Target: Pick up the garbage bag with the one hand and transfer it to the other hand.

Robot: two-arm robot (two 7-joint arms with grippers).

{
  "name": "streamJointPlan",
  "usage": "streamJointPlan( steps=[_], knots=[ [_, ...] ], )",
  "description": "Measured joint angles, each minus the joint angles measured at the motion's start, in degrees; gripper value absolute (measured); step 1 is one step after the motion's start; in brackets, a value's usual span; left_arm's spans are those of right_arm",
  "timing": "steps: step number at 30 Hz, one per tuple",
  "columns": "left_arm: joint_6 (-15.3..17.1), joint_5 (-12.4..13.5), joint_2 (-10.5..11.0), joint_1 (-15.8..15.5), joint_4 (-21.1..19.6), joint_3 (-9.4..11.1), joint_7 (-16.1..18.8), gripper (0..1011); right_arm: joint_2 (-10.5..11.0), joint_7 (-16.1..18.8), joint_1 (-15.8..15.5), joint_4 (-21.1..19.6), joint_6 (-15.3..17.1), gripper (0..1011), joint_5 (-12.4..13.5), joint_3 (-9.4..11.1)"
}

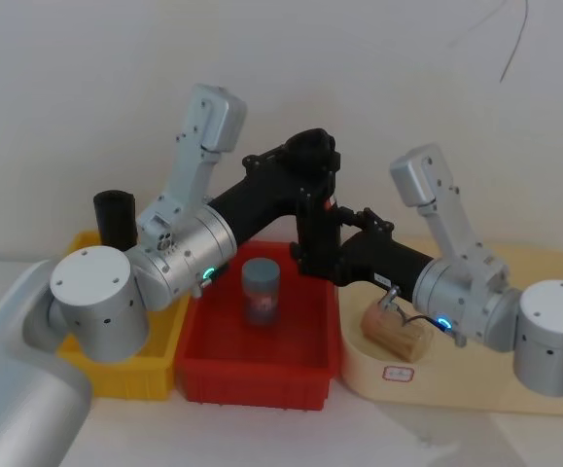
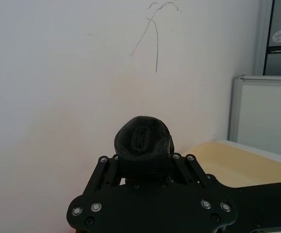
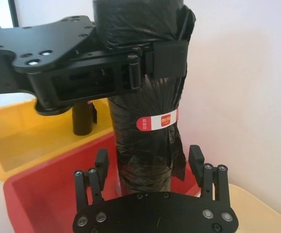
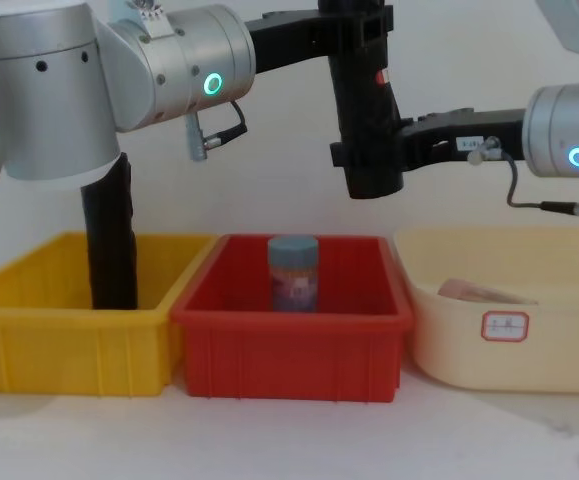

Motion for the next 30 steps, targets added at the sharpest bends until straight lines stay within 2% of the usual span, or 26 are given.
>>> streamJointPlan(
  steps=[14,18,24,26,30],
  knots=[
    [0.2,-0.4,0.3,0.1,-0.4,0.3,0.5,382,-1.5,-1.4,1.6,3.1,-0.4,994,-0.6,-1.1],
    [0.2,-0.4,0.3,0.1,-0.5,0.3,0.6,382,-1.7,-1.6,1.8,3.5,-0.5,928,-0.7,-1.2],
    [0.3,-0.5,0.3,0.2,-0.5,0.3,0.7,382,-1.9,-1.8,2.0,3.9,-0.6,744,-0.8,-1.4],
    [0.3,-0.5,0.3,0.2,-0.5,0.3,0.7,382,-2.0,-1.8,2.1,4.0,-0.6,711,-0.8,-1.4],
    [0.3,-0.5,0.4,0.2,-0.6,0.4,0.7,382,-2.0,-1.9,2.2,4.2,-0.6,562,-0.8,-1.5]
  ],
)
